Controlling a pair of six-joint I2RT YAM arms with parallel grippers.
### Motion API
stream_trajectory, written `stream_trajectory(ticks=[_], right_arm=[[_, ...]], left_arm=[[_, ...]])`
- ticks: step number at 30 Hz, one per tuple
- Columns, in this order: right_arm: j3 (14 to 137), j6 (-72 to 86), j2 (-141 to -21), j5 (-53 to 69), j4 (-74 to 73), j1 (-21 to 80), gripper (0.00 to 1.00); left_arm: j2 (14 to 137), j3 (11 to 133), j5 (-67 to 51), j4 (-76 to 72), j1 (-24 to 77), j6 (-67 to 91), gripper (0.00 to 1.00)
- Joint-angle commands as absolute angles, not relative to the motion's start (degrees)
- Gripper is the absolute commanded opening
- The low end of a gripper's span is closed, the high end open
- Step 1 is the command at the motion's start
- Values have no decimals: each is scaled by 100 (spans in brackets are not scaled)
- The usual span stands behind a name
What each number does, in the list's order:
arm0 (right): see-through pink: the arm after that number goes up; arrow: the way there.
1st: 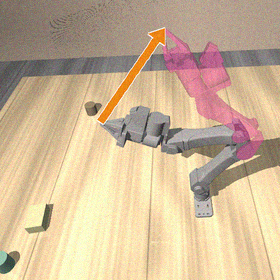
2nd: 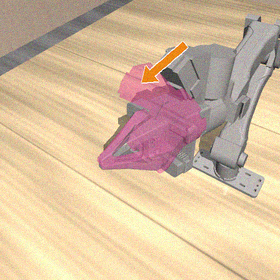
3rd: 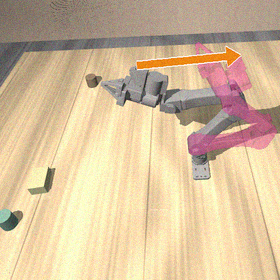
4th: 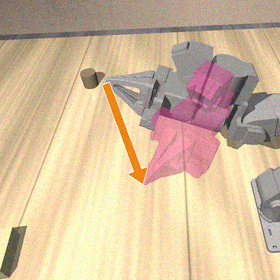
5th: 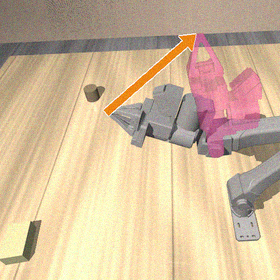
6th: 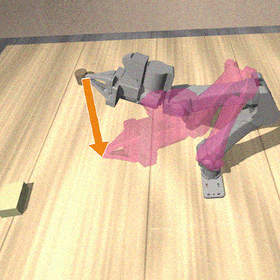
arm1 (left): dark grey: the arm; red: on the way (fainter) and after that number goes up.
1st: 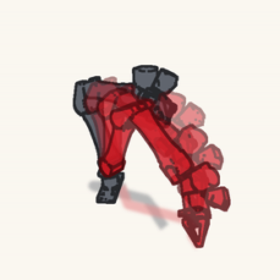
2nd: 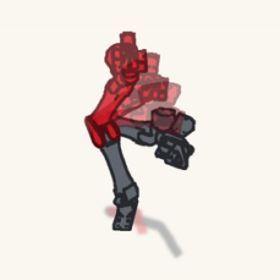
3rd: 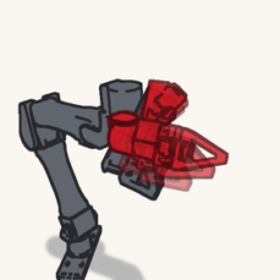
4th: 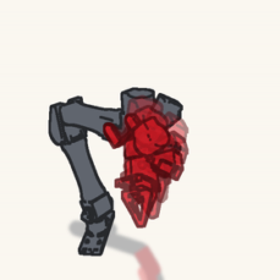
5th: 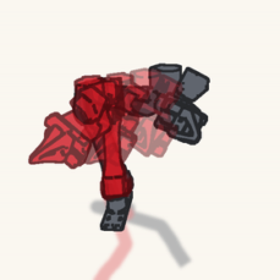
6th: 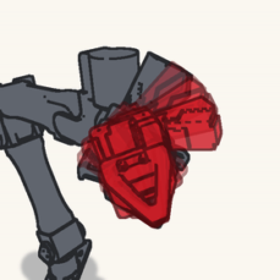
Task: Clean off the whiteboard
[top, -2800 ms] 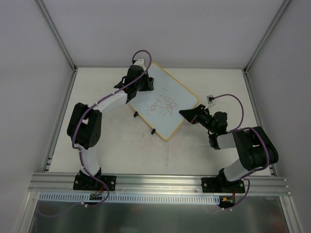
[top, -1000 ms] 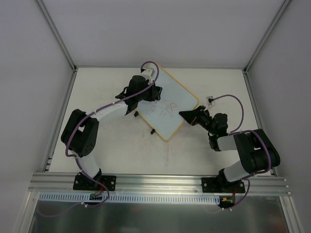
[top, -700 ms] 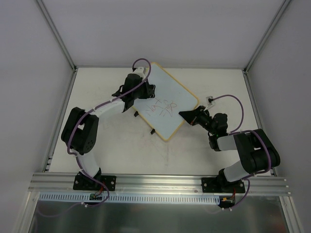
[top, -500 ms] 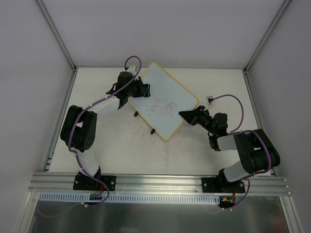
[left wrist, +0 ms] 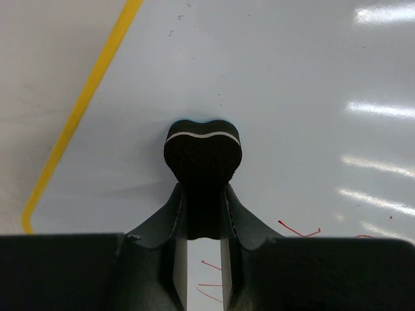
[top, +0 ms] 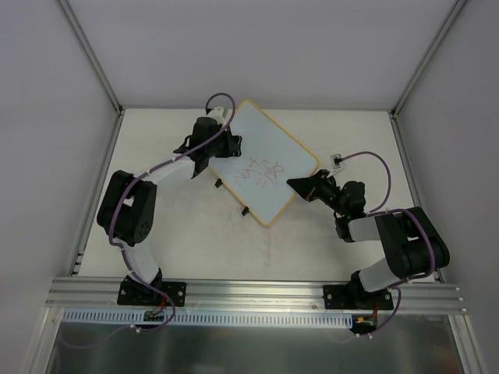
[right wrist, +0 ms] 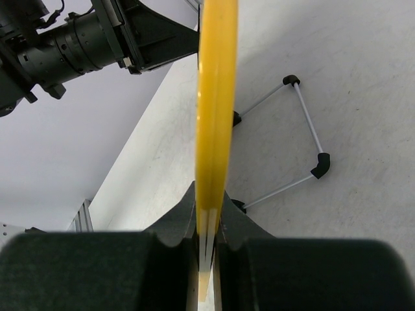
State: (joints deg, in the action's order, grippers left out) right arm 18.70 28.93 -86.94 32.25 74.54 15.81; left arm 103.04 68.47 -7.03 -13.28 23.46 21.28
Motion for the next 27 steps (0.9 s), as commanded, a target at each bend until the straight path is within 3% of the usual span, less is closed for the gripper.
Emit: stream_trajectory(ticks=[1,20,27], right_arm=[[2039,2232,-8736,4271,8306,1723,0],[2127,2329,-8824,4368,8314,1740,0],[2118,2320,-8807,4377,8306,1740,0]], left_arm=[[10310,6776,-835,-949,2952,1557,4],[10055,6688,-1986,-1363,4429,-412,8],[10423,7145,-1460,-695,4930,-1054,8]])
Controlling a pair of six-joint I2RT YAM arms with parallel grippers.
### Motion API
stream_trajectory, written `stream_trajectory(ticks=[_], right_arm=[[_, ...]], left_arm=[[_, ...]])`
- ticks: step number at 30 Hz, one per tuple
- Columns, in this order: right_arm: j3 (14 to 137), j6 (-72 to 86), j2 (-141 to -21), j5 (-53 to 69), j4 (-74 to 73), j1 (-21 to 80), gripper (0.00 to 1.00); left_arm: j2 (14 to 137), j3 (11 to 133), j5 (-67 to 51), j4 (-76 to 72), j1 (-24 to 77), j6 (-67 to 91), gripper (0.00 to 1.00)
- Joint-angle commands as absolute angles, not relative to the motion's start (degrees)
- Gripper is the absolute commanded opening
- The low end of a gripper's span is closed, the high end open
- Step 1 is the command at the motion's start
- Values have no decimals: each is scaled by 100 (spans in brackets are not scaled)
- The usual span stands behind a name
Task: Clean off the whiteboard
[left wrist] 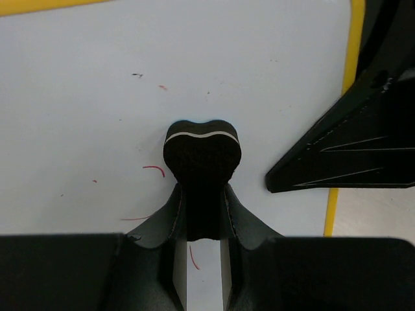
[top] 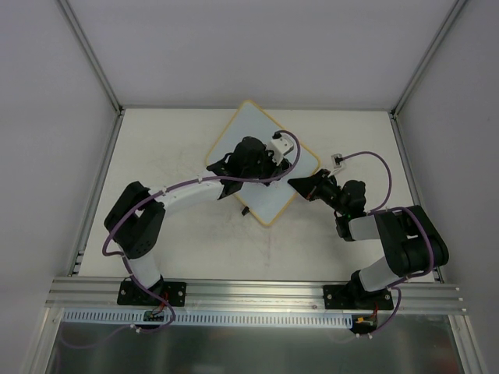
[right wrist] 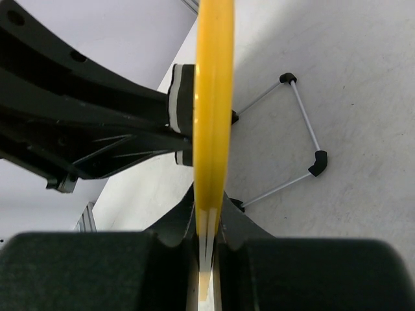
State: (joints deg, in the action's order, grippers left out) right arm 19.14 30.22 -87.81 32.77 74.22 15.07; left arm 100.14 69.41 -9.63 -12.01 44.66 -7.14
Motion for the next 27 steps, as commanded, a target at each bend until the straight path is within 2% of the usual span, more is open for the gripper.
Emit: stream_trajectory(ticks=[1,6,14,27], right_arm=[[2118,2329,-8807,4368,8306,1740,0],[2118,2329,-8798,4368,8306,1740,0],[2118,2329,-8789,4395,8306,1740,0],[2109,2320,-8763,4430,8323,1732,0]], left_arm=[[10485,7215,-1415,-642,5018,-1168,8],[10573,7251,-1055,-536,5238,-1432,7],[10828,7523,-309,-492,5133,-976,1],[10802,7383,-536,-448,3780,474,1]])
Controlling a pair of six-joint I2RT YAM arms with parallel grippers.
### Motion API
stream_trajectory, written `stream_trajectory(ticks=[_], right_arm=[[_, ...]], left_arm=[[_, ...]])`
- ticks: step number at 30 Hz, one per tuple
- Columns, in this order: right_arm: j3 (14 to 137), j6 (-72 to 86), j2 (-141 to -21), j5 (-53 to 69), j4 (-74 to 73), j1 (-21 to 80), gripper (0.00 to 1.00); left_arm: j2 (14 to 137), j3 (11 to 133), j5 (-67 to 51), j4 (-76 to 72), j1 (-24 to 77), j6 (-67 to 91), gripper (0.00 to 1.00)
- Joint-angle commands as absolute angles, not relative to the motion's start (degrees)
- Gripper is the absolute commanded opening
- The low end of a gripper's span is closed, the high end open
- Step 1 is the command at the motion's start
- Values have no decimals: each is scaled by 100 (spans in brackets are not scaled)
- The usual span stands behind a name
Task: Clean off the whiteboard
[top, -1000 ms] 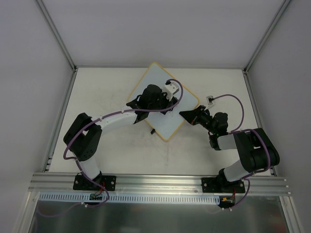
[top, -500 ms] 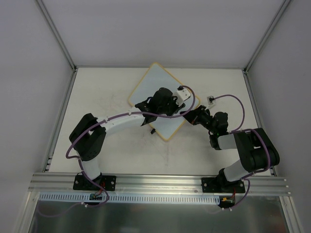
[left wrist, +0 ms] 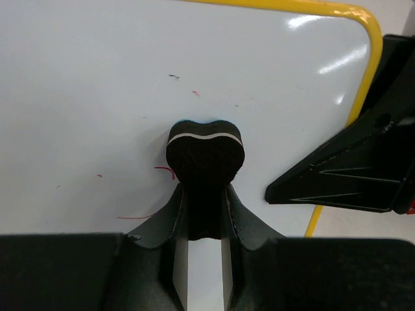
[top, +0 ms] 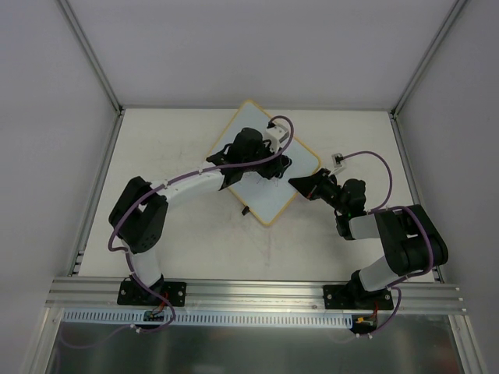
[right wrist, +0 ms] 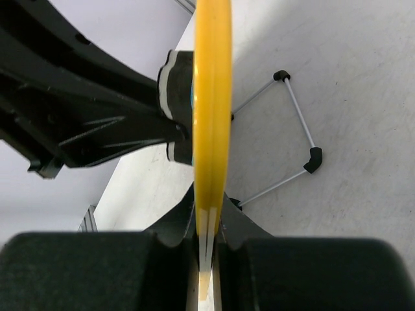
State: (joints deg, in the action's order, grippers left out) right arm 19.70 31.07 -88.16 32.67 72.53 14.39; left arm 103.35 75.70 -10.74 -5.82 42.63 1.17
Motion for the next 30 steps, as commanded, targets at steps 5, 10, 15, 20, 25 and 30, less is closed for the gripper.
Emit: stream_trajectory(ticks=[5,10,15,20,25,30], right_arm=[[2109,2338,-8754,4430,8332,1740,0],[2109,2347,-8754,4421,8341,1740,0],[2118,2356,-8754,4430,8341,1740,0],[2118,2364,-8754,4421,8341,1740,0],[2136,2373,-8763,4421,8341,1732,0],[2153,2382,-8789,4438,8341,1740,0]], left_arm=[[10784,7181,-299,-439,3297,1098,1],[10740,6882,-237,-439,2611,1782,1],[10837,6653,-315,-439,2136,2170,1],[10951,6627,-475,-439,1969,2180,1],[10890,6539,-947,-632,2004,2004,0],[10661,6363,-1187,-1168,2302,1626,0]])
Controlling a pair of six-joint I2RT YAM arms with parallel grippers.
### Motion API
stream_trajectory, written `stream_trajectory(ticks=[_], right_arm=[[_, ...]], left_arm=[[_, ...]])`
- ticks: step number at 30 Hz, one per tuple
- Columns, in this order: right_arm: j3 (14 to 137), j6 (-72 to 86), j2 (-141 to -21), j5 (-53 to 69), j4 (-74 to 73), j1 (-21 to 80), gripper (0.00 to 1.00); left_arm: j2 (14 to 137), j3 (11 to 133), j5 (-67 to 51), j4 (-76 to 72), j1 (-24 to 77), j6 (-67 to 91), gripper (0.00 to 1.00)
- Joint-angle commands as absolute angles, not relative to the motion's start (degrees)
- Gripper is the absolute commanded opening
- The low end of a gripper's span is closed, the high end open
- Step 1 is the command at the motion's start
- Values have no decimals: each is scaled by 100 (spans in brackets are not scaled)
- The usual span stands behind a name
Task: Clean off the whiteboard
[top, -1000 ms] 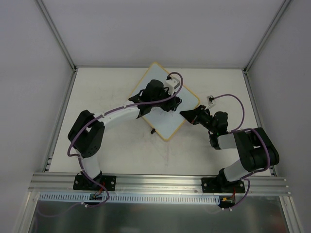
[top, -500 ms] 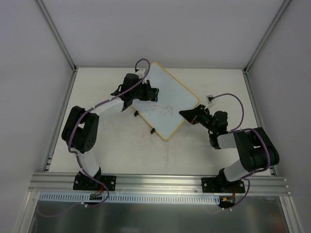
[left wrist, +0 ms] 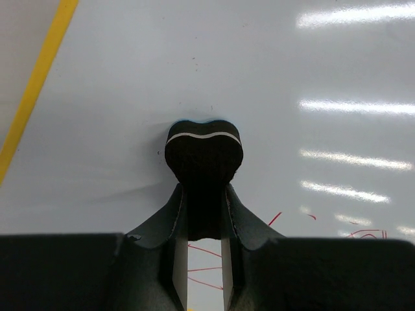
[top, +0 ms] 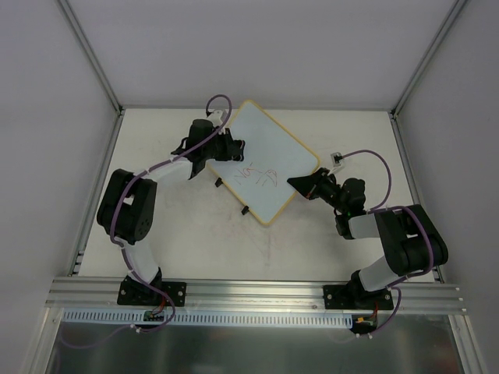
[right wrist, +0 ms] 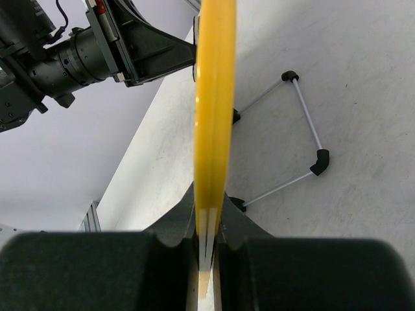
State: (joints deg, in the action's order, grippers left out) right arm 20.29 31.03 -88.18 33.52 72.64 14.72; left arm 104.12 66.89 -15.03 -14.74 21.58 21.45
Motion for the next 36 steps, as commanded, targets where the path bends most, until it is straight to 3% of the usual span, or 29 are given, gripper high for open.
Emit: stream_trajectory(ticks=[1,23,36], right_arm=[[2153,2391,-8789,4438,8341,1740,0],[2188,2435,-8789,4465,8358,1740,0],[2206,2461,-8789,4482,8367,1732,0]], left_arm=[[10626,6355,-1178,-1204,2425,1539,0],[10345,6504,-53,-1134,4824,590,0],[9897,6012,-387,-1134,5537,474,1]])
